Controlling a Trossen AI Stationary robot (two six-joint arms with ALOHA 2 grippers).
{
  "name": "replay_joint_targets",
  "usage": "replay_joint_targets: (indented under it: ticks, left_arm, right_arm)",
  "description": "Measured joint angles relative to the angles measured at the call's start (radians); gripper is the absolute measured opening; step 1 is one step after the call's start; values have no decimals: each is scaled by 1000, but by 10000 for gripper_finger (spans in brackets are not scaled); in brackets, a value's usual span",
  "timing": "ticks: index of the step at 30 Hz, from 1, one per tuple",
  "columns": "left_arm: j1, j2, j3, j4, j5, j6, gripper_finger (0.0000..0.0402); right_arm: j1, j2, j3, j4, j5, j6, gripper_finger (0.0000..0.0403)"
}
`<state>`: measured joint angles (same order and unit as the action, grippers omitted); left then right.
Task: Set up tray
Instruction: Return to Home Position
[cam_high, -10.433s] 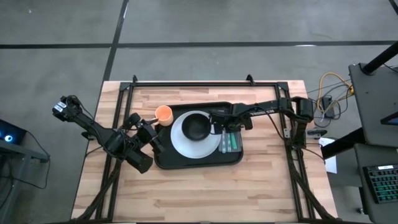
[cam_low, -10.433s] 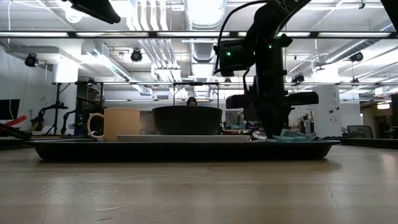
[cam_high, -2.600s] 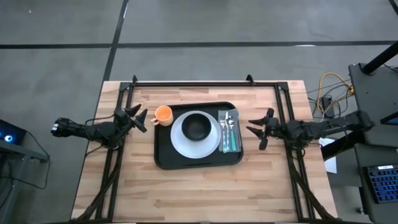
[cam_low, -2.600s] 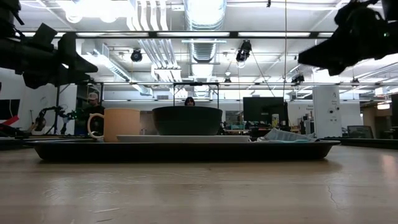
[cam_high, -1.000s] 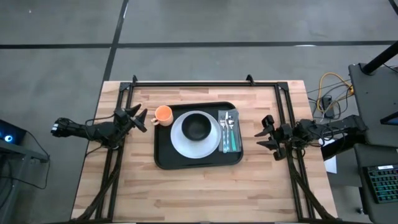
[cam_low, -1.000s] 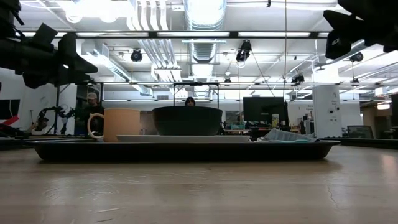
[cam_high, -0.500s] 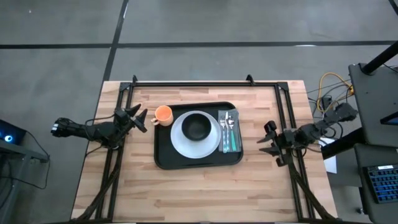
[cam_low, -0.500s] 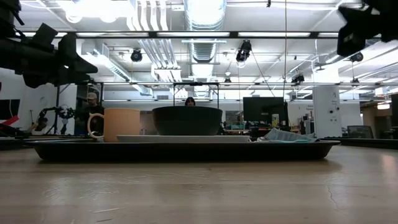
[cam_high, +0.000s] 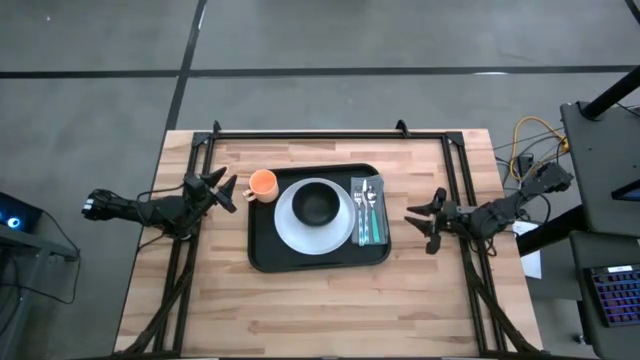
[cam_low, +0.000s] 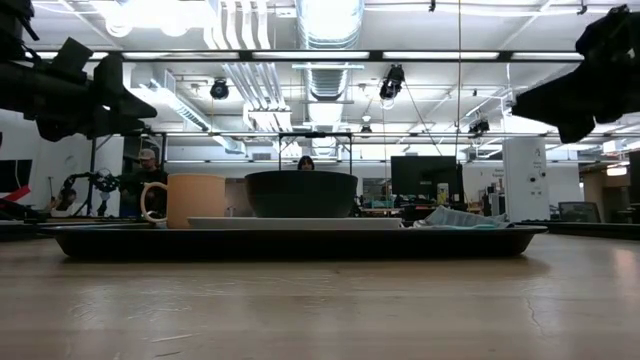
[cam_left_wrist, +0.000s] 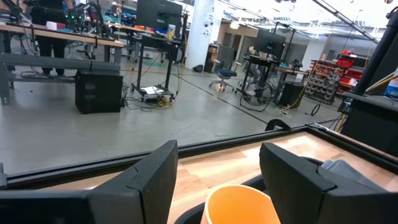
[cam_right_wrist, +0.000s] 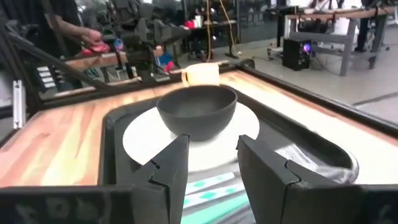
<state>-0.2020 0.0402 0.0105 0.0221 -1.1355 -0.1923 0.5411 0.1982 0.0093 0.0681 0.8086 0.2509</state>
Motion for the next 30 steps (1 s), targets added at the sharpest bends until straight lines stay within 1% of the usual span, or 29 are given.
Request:
replay_joint_targets:
  ticks: [6, 9, 12, 16, 21, 25, 30]
  left_arm:
    - [0, 0, 0, 0, 0, 0, 208]
    - [0, 0, 0, 0, 0, 0, 208]
    - [0, 0, 0, 0, 0, -1, 208]
    - [0, 0, 0, 0, 0, -1, 208]
    - [0, 0, 0, 0, 0, -1, 208]
    - [0, 0, 0, 0, 0, -1, 208]
    - [0, 0, 0, 0, 0, -1, 208]
  right_arm:
    - [0, 12, 1, -13, 21, 11, 128]
    - [0, 45, 1, -15, 41, 16, 128]
    - [-1, 113, 1, -18, 65, 60, 128]
    - [-1, 236, 1, -21, 93, 170, 128]
    - [0, 337, 1, -21, 93, 199, 128]
    - [0, 363, 1, -20, 92, 214, 128]
    - [0, 361, 1, -19, 94, 218, 128]
